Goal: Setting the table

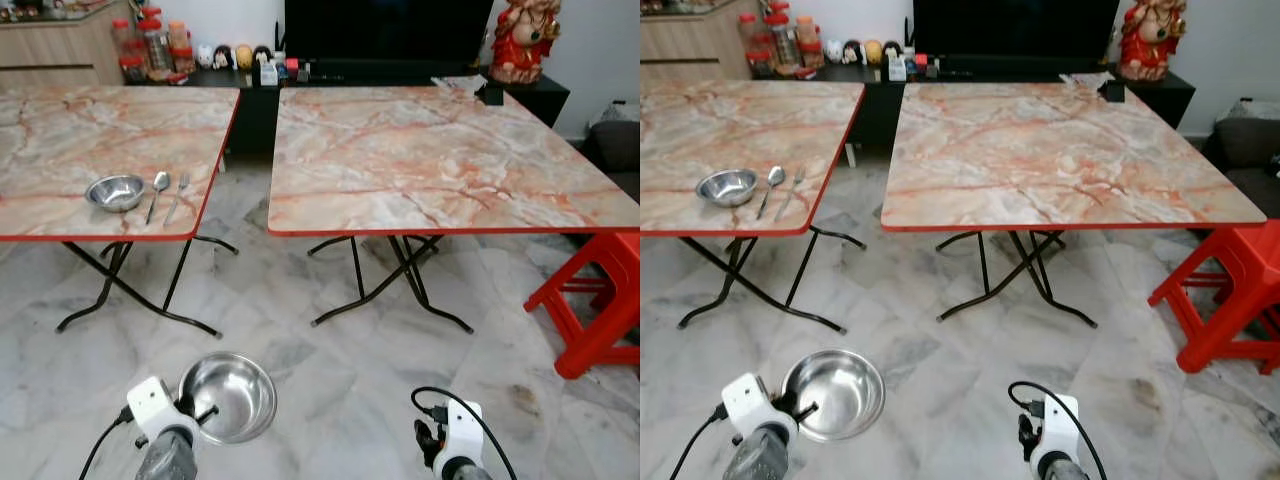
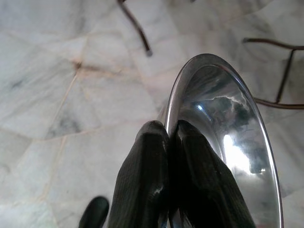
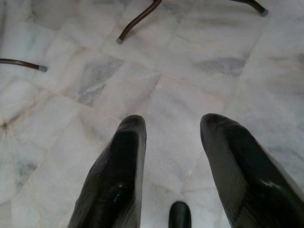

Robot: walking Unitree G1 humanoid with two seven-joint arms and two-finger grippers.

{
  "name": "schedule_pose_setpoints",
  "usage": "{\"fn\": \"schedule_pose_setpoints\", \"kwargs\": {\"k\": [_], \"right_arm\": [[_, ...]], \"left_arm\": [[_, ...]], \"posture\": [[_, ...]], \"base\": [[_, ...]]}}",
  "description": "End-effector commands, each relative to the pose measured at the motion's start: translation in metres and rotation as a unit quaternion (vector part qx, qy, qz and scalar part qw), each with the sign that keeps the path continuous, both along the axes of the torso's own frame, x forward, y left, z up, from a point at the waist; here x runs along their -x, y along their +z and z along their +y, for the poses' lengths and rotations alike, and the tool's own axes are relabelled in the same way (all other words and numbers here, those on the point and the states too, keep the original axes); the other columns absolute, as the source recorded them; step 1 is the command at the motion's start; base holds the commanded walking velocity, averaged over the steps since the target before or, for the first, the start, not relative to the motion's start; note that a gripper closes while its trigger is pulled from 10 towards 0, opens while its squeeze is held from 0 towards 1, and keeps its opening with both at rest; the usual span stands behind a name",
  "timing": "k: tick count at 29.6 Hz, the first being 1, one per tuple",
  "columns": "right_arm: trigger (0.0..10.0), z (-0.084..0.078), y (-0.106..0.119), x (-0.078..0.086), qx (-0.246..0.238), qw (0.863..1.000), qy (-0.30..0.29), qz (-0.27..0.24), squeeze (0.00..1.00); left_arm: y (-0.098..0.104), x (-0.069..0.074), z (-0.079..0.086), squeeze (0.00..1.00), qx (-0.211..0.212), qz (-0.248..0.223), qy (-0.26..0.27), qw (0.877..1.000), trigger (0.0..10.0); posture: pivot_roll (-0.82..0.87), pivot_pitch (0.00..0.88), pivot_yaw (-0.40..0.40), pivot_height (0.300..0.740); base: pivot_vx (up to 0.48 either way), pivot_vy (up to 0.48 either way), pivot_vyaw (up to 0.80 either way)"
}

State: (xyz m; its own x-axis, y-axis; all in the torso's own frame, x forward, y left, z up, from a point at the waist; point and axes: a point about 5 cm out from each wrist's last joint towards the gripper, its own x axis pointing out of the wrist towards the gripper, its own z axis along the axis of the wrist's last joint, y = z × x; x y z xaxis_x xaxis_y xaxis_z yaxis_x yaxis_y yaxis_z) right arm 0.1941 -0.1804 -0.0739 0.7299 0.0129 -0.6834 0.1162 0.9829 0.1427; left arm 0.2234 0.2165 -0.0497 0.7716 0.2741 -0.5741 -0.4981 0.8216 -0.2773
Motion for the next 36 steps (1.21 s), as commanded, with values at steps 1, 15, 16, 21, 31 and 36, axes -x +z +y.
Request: {"fn": "schedule_pose_setpoints", "kwargs": {"k": [1, 15, 16, 21, 31, 36], "right_arm": [[10.0, -0.0010, 0.0017, -0.0030, 0.006, 1.000, 0.003, -0.003, 0.00], [10.0, -0.0018, 0.0010, -0.0015, 0.010, 1.000, 0.002, -0.001, 0.00], [10.0, -0.0018, 0.0010, -0.0015, 0.011, 1.000, 0.003, -0.001, 0.00], [10.0, -0.0029, 0.0011, -0.0013, 0.017, 1.000, 0.009, -0.001, 0.00], [10.0, -0.0020, 0.0008, -0.0011, 0.014, 1.000, 0.006, 0.000, 0.00], [10.0, -0.0023, 0.0008, -0.0009, 0.019, 1.000, 0.008, 0.000, 0.00]], "left_arm": [[-0.0019, 0.0026, 0.0020, 0.00, -0.005, 0.012, -0.001, 1.000, 10.0], [-0.0014, 0.0015, 0.0017, 0.00, -0.008, 0.014, -0.002, 1.000, 10.0], [-0.0014, 0.0015, 0.0016, 0.00, -0.008, 0.014, -0.002, 1.000, 10.0], [-0.0017, 0.0018, 0.0011, 0.00, -0.009, 0.015, -0.002, 1.000, 10.0], [-0.0032, 0.0038, 0.0006, 0.00, -0.015, 0.022, -0.006, 1.000, 10.0], [-0.0042, 0.0054, 0.0011, 0.00, -0.016, 0.025, -0.008, 1.000, 10.0]], "posture": [[0.01, 0.000, -0.020, 0.740], [0.01, 0.000, -0.022, 0.740], [0.01, 0.000, -0.022, 0.740], [0.01, 0.000, -0.023, 0.740], [0.01, 0.000, -0.021, 0.740], [0.01, 0.000, -0.018, 0.740]], "base": [[0.352, 0.000, 0.00], [0.351, 0.000, 0.06], [0.352, 0.000, 0.00], [0.352, 0.000, 0.09], [0.157, 0.000, 0.13], [0.000, 0.000, 0.00]]}}
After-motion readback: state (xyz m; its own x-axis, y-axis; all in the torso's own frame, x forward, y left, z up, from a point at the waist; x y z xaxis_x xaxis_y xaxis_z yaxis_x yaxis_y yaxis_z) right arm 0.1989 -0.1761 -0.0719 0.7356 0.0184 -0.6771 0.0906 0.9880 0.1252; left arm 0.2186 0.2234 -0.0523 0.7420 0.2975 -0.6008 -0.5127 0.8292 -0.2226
